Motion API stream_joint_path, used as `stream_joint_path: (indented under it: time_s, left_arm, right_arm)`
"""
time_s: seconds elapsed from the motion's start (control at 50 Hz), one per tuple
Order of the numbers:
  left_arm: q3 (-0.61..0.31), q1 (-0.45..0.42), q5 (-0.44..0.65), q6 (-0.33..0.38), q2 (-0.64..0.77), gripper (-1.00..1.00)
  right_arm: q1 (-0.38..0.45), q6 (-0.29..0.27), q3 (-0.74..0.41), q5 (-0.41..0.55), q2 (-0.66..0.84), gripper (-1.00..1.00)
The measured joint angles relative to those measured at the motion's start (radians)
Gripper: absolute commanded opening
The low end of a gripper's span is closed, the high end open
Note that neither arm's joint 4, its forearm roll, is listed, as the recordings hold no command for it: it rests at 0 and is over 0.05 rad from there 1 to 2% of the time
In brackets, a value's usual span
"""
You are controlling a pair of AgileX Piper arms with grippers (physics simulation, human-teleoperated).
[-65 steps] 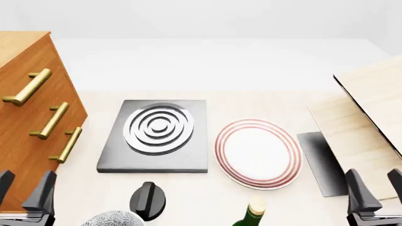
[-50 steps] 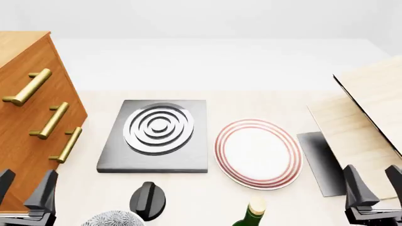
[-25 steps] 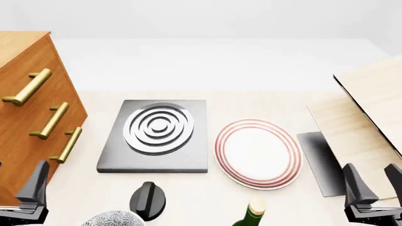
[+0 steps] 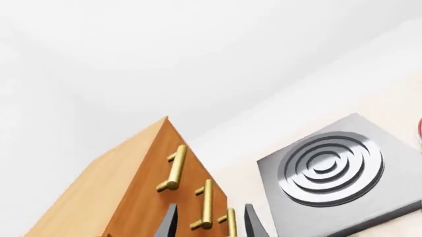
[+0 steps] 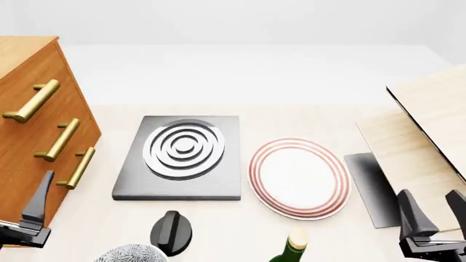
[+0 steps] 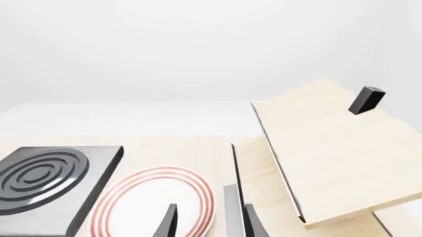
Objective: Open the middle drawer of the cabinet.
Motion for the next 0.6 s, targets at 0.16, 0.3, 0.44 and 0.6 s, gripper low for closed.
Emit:
stream_joint_path:
  time_s: [0.16, 0.3, 0.44, 0.6]
  left_arm:
    - [0.083, 0.013, -0.197, 0.162, 0.123, 1.0]
    - [0.16, 0.04, -0.473, 0.303, 0.325, 1.0]
    - [0.198, 0.071, -0.743, 0.407, 0.557, 1.0]
    - [0.219, 0.1, -1.002, 0.498, 0.802, 1.0]
  right_arm:
    - [0.0, 0.0, 0.0, -0.001, 0.001, 1.0]
    - [0.0, 0.0, 0.0, -0.001, 0.001, 1.0]
    - [0.0, 0.0, 0.0, 0.0, 0.001, 1.0]
    - [0.0, 0.0, 0.0, 0.0, 0.0, 1.0]
